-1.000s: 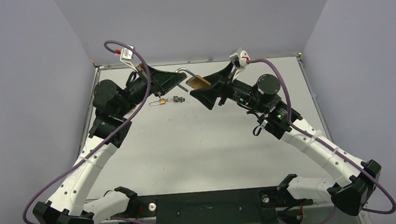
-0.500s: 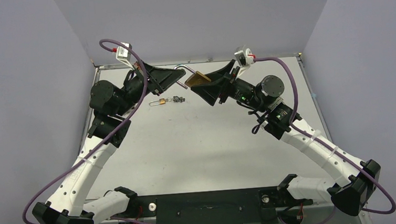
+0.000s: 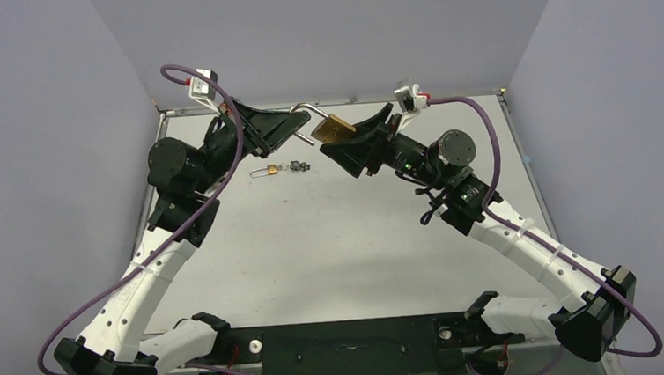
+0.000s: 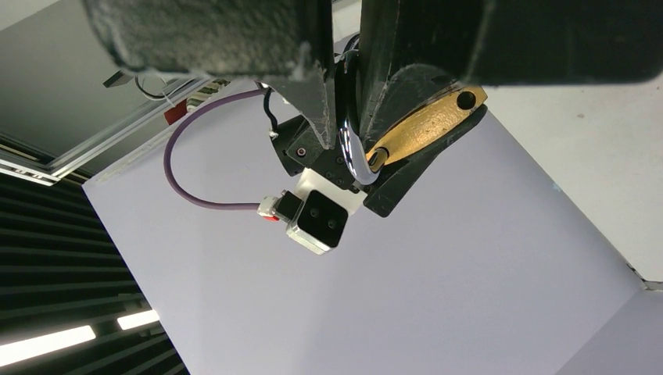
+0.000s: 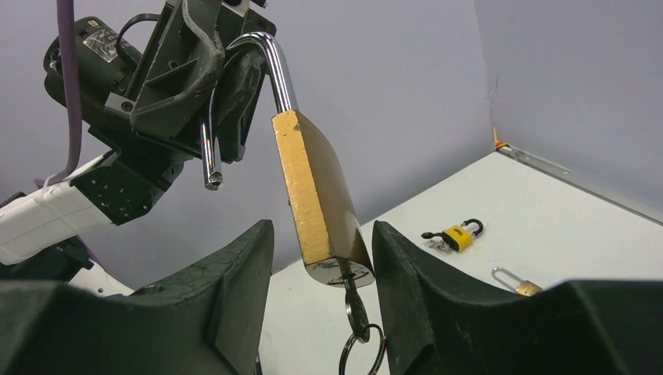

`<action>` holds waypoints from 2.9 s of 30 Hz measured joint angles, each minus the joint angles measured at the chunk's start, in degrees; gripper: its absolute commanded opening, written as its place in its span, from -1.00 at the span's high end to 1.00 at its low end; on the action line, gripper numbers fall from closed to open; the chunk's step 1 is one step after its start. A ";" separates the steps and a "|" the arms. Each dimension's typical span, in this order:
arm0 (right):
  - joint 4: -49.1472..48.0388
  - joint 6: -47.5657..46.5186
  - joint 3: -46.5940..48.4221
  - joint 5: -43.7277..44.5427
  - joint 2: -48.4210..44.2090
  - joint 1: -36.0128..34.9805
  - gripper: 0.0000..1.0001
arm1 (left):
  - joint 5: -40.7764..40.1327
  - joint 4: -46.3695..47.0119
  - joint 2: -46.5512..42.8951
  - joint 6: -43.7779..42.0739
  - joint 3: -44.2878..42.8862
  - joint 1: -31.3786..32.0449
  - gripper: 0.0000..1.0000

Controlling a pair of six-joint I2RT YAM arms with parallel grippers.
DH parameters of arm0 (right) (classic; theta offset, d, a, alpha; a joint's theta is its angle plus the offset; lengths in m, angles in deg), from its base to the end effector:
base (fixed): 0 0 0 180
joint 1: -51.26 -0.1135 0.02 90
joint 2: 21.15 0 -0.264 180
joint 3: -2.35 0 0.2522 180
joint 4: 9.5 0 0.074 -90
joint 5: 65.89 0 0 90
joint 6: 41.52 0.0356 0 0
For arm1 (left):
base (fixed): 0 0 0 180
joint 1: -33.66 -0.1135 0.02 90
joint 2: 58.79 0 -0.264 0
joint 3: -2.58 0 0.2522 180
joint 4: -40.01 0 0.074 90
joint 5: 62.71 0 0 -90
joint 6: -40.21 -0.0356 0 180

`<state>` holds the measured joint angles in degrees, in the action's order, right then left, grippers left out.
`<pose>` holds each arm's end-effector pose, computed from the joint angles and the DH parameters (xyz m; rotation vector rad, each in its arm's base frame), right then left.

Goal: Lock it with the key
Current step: Lock the lock.

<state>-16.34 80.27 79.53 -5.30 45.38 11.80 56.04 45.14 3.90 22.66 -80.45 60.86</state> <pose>0.1918 0.1806 0.4338 -0.5748 1.3204 1.3662 0.1970 -0.1205 0.4810 -0.0129 1.3943 -1.7772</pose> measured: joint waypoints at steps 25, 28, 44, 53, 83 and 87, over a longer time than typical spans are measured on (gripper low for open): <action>-1.81 4.94 -0.63 -1.86 -1.75 0.46 1.00 | -0.28 1.55 0.00 -0.37 1.53 0.50 0.30; 2.40 4.68 -0.66 -1.92 -2.71 0.61 1.00 | 0.46 -1.36 -1.09 -5.27 1.99 0.50 0.01; 14.58 4.87 -1.66 -12.90 -9.46 2.54 1.00 | 12.17 -23.76 -1.70 -30.40 -1.95 0.33 0.11; 18.69 4.00 -1.92 -16.81 -11.26 2.69 1.00 | 19.10 -24.17 -1.16 -30.69 -2.14 0.07 0.24; 16.85 7.41 -3.54 -22.43 -11.32 4.20 1.00 | 24.92 -34.27 -1.20 -38.47 -6.73 0.09 1.00; 14.64 9.22 -4.22 -22.88 -11.32 4.20 1.00 | 24.55 -34.10 -1.88 -38.38 -6.54 0.59 1.00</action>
<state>-1.69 89.50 75.31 -28.18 34.05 16.00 80.59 11.04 2.02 -15.73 -86.99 61.45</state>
